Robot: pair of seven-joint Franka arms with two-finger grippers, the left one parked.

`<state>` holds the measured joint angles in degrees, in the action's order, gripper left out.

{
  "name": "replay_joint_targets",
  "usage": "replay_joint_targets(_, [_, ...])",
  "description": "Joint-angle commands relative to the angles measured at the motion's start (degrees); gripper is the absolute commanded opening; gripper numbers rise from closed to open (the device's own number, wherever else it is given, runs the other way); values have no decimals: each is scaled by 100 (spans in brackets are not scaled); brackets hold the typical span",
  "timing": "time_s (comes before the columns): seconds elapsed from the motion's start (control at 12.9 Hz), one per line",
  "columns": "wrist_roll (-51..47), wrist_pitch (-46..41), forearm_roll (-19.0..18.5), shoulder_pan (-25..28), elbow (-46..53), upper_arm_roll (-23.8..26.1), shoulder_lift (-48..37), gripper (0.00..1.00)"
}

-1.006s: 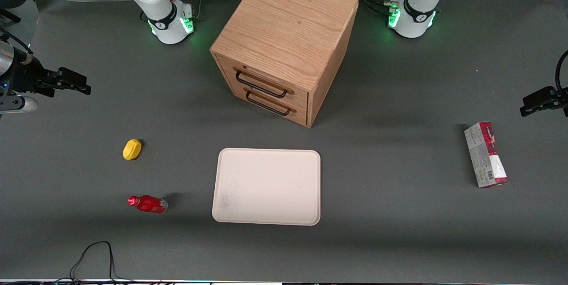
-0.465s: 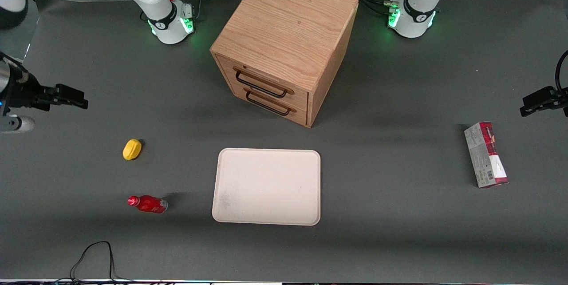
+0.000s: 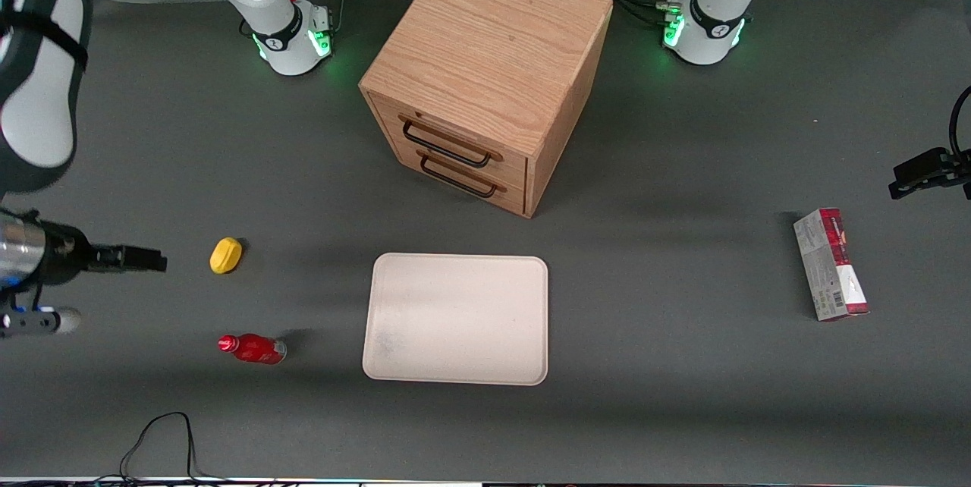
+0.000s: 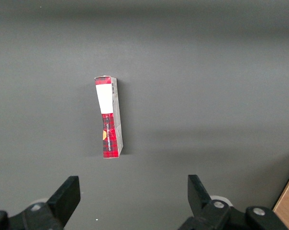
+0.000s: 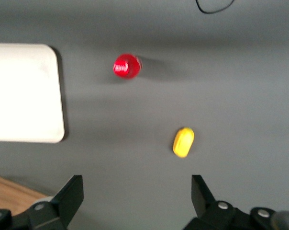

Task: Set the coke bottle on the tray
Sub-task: 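Move the open right gripper down over the red Coca-Cola bottle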

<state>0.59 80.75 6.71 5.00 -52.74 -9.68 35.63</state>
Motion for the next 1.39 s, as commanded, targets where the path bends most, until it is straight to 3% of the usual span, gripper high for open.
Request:
replay_joint_targets(0.0, [38,-17,190,-86,615,45,313,100])
replay_joint_targets(1.32, [-129,1821,-12,300,483,28,1789,100])
